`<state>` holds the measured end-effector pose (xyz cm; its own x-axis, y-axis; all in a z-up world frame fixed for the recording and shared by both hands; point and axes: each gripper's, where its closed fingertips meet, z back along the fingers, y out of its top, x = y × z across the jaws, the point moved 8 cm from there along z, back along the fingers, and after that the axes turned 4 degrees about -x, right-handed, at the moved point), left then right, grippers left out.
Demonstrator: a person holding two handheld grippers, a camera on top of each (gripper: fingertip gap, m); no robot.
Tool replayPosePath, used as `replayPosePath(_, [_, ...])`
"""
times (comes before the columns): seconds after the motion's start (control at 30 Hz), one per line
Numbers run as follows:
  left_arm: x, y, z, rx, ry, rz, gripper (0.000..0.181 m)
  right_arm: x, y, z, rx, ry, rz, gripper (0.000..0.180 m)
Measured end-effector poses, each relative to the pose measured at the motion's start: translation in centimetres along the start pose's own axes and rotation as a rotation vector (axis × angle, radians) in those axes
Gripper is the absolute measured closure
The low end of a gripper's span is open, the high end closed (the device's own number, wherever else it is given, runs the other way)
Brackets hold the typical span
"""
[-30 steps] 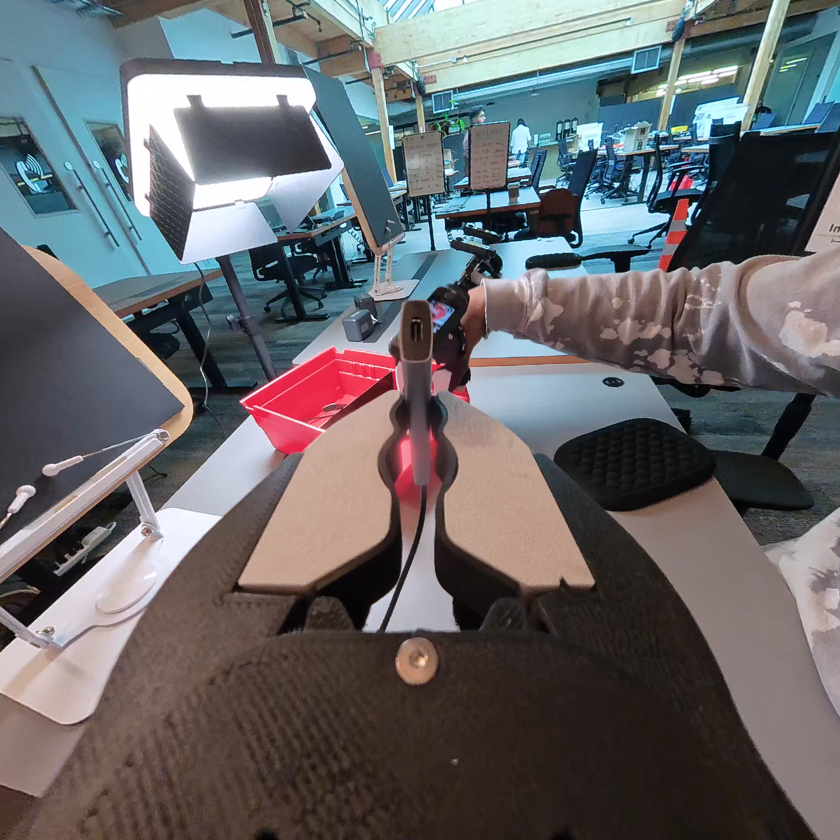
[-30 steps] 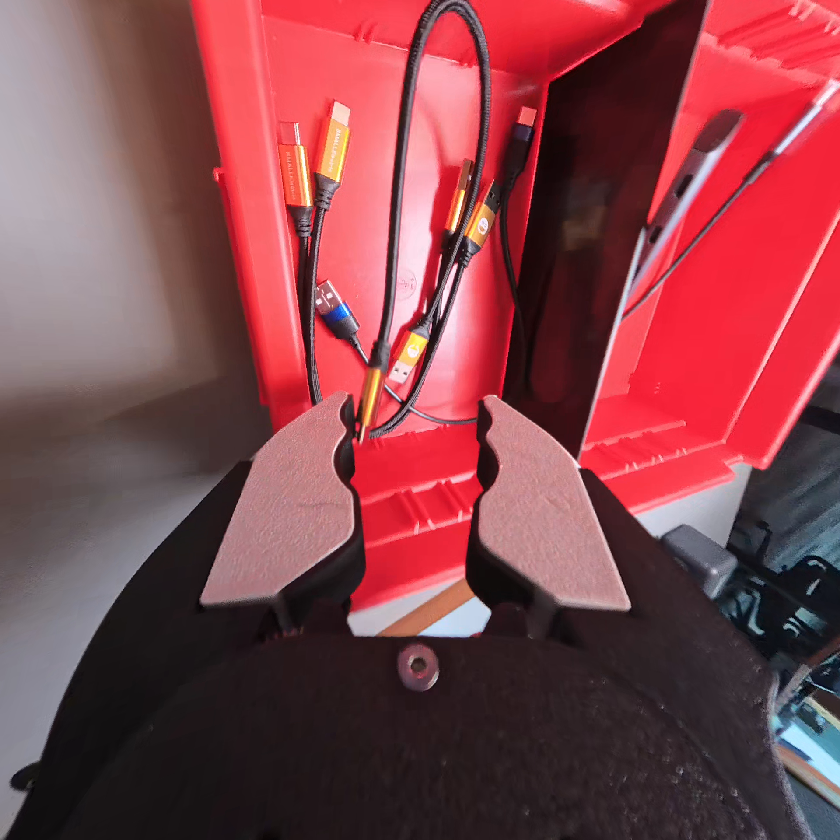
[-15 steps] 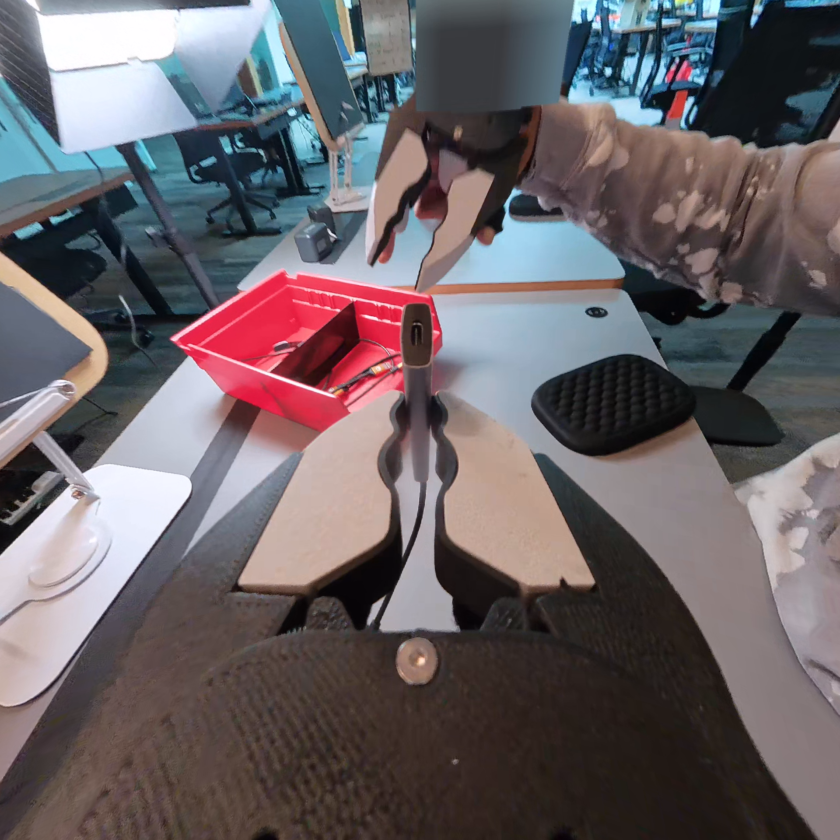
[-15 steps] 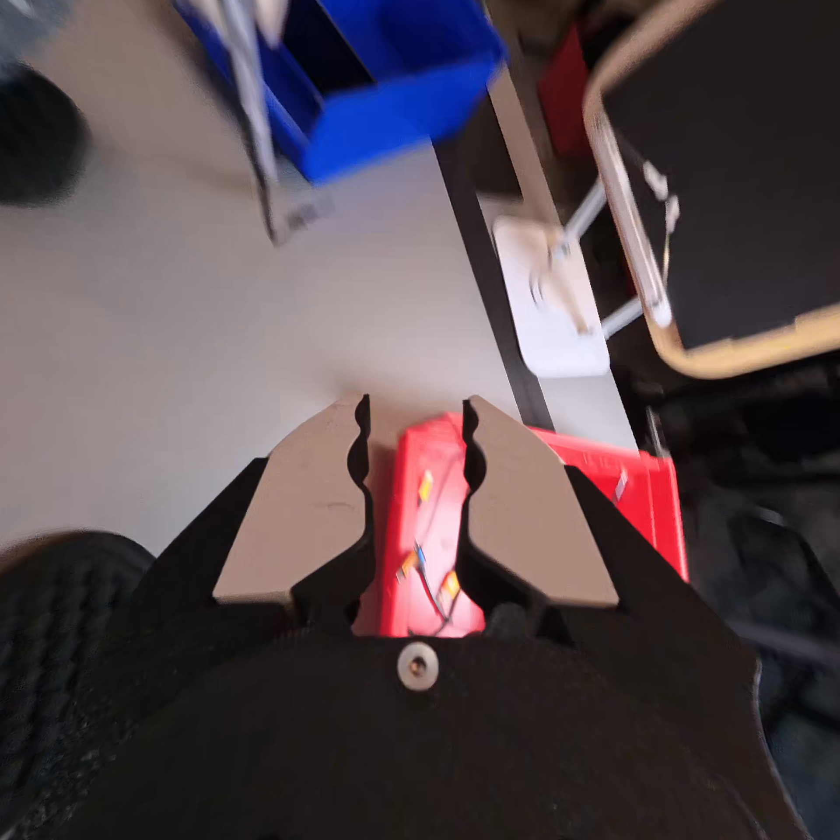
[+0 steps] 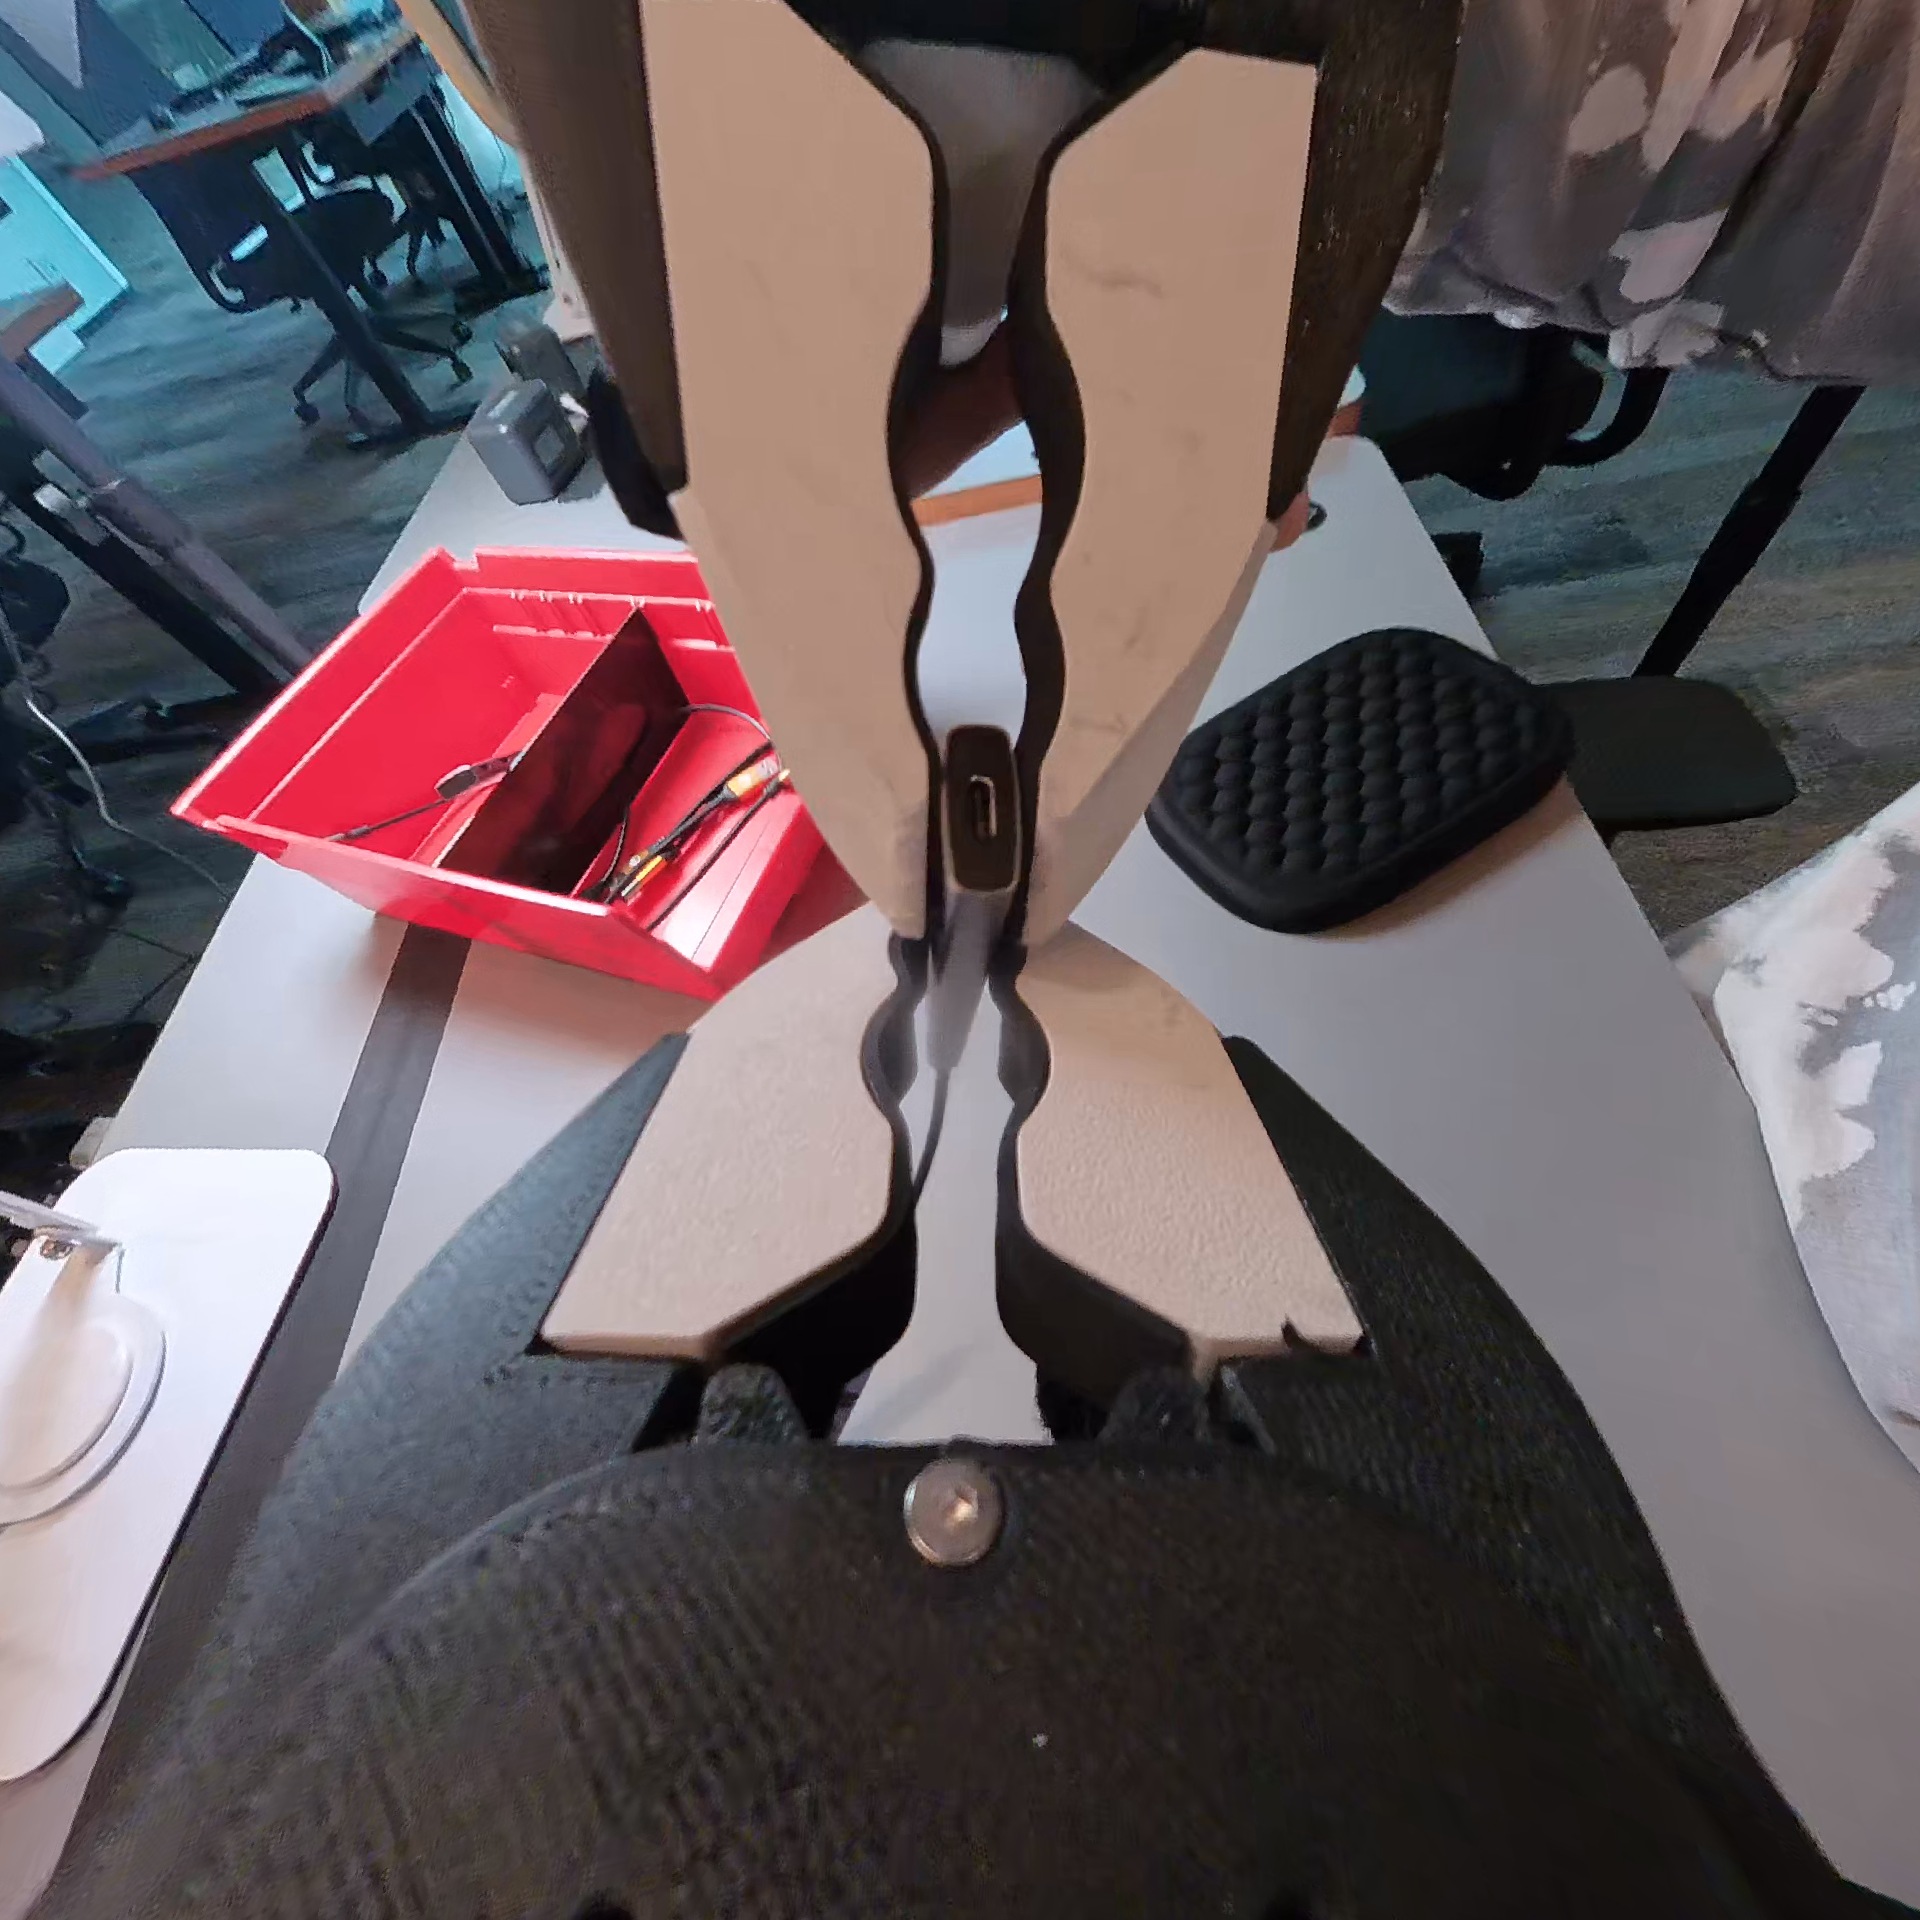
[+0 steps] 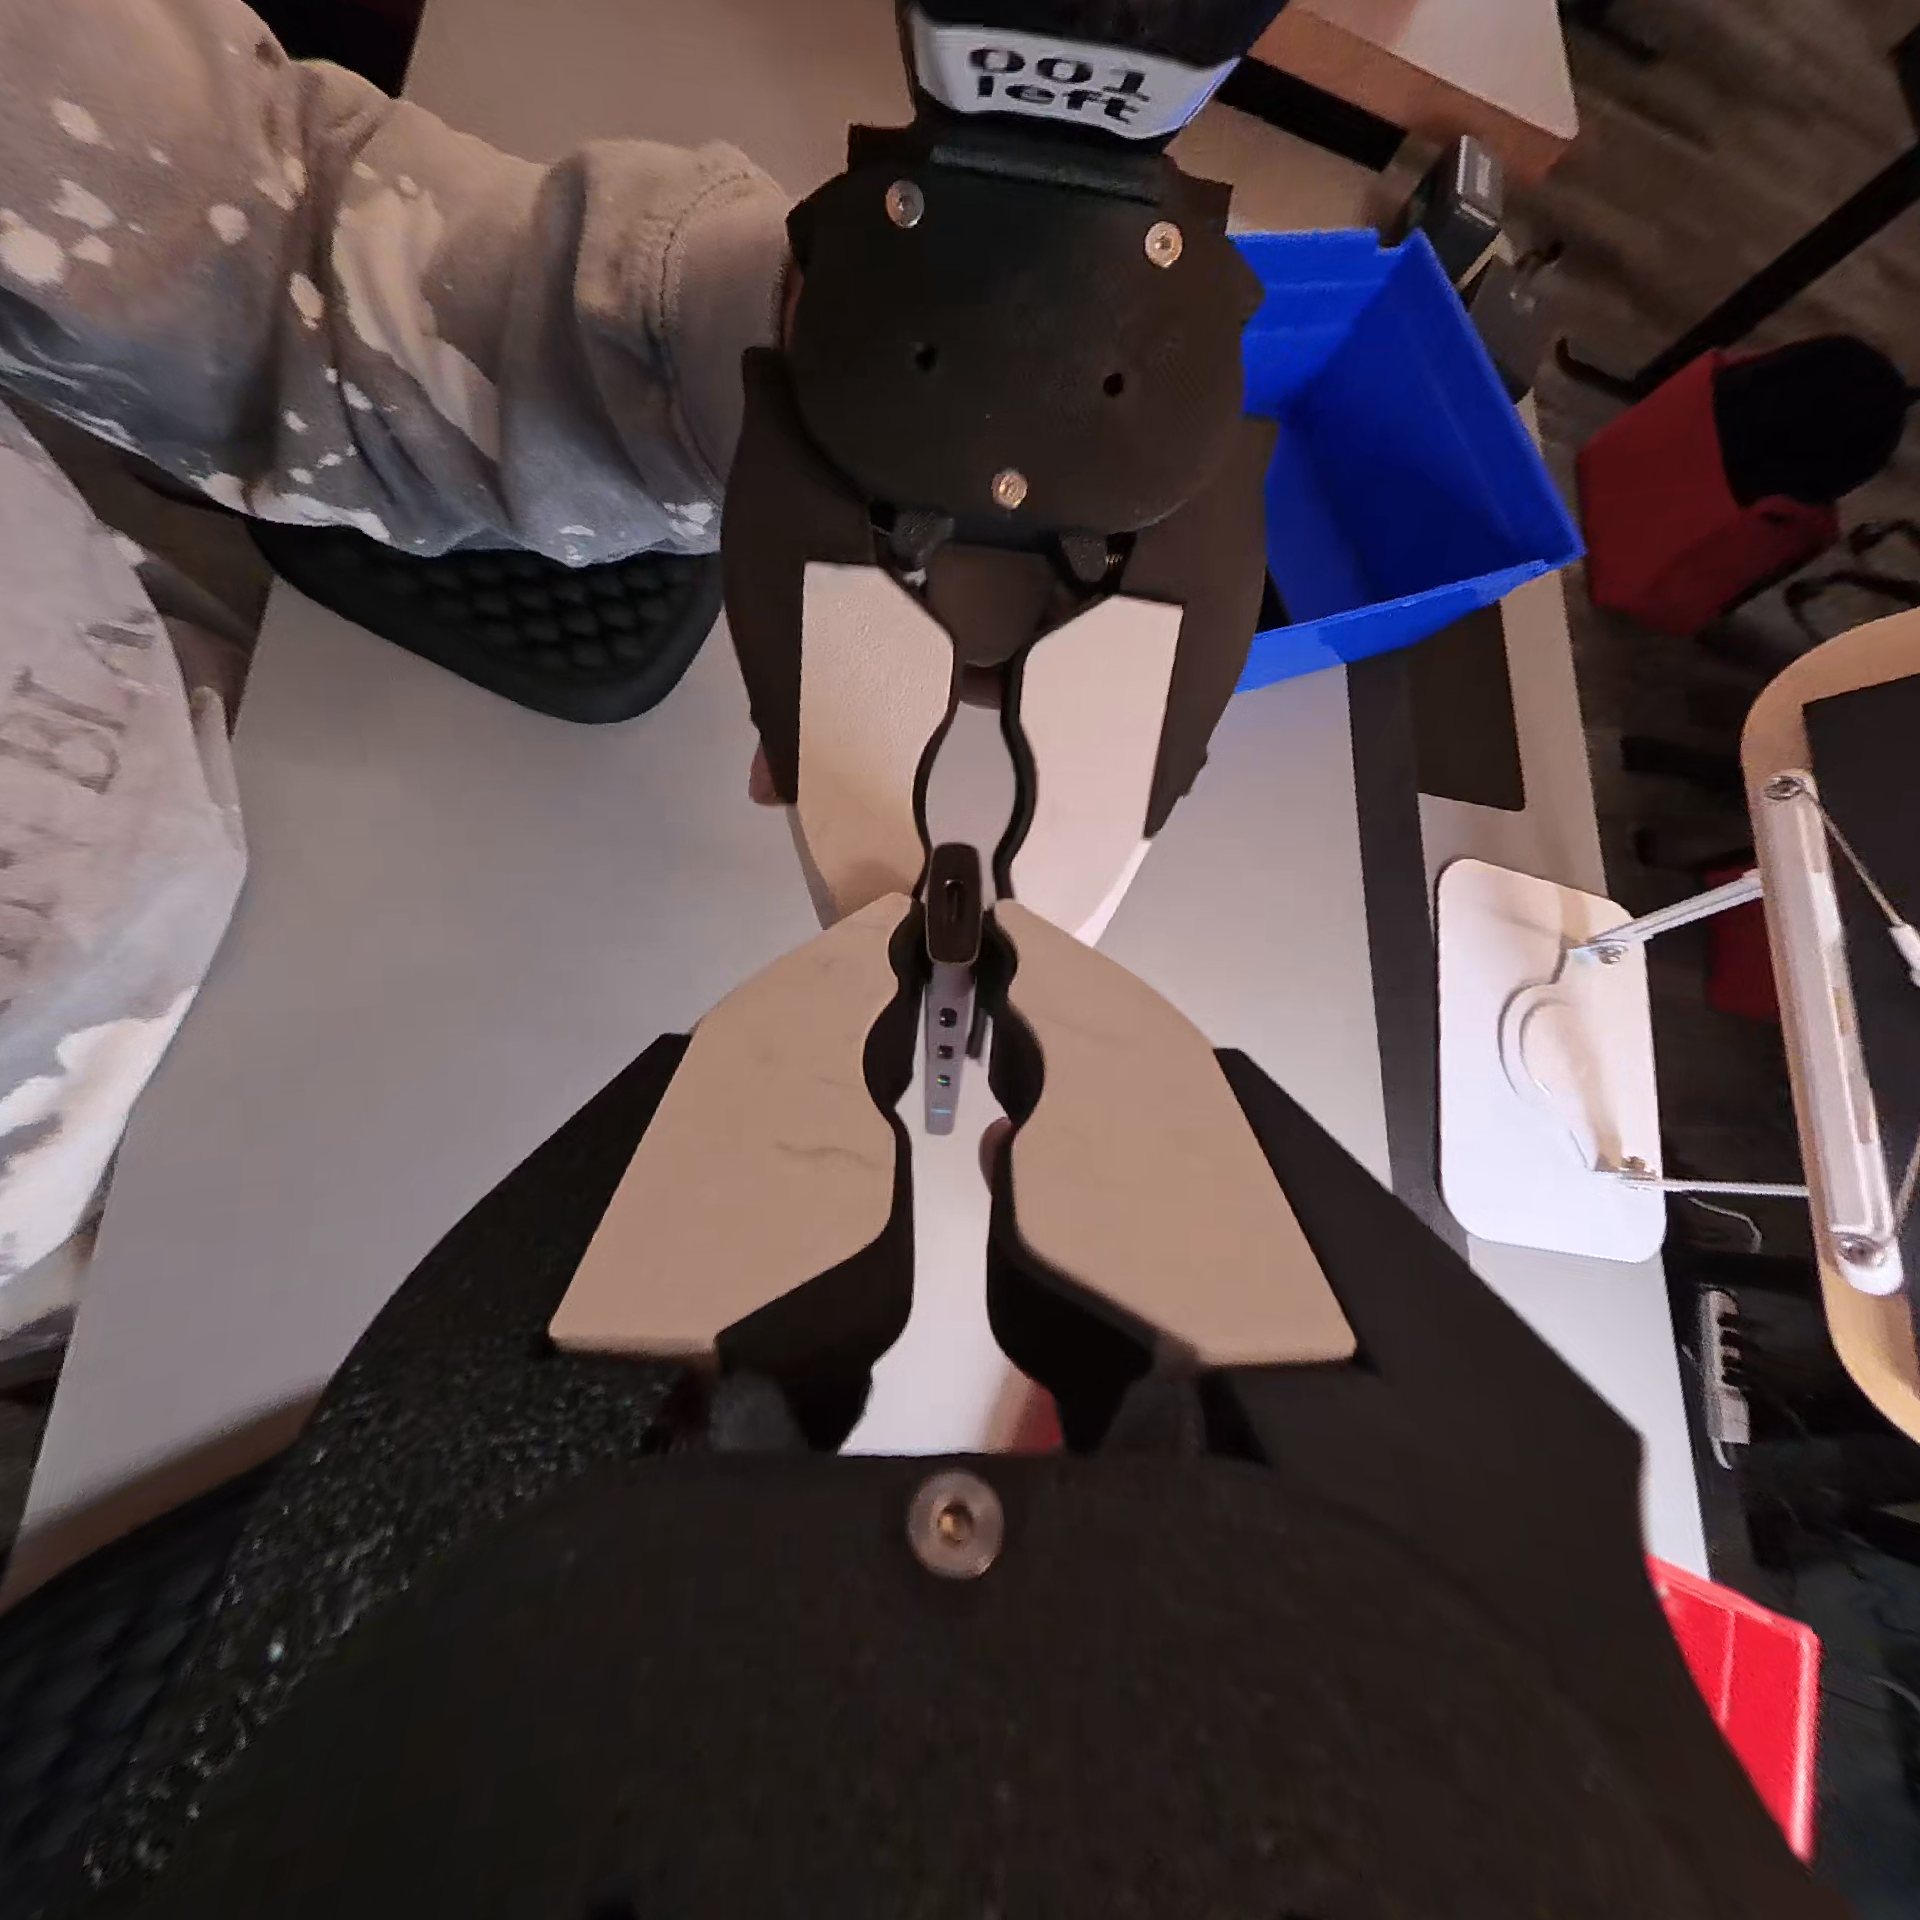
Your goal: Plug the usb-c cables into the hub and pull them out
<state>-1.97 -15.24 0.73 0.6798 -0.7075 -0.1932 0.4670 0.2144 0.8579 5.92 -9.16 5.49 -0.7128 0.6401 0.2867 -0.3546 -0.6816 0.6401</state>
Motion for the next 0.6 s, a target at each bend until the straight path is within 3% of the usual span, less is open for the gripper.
replayPosePath(0.13, [-0.8, 0.5, 1.6, 0.089, 0.008, 0.101, 0.152, -0.3, -0.4, 2.0, -0.013, -0.041, -0.026, 0.171])
replayPosePath(0.27, [-2.3, -0.2, 3.9, 0.049, 0.079, 0.268, 0.146, 0.3, -1.5, 5.9, -0.032, -0.157, -0.064, 0.171])
replayPosePath(0.4, [-3.6, -1.4, 5.5, -0.033, 0.214, 0.343, 0.144, 2.1, -2.7, 10.8, -0.088, -0.34, -0.11, 0.17])
replayPosePath(0.6, [-4.3, -2.0, 5.9, -0.045, 0.256, 0.384, 0.144, 7.2, -6.7, 15.8, -0.238, -0.64, -0.199, 0.17])
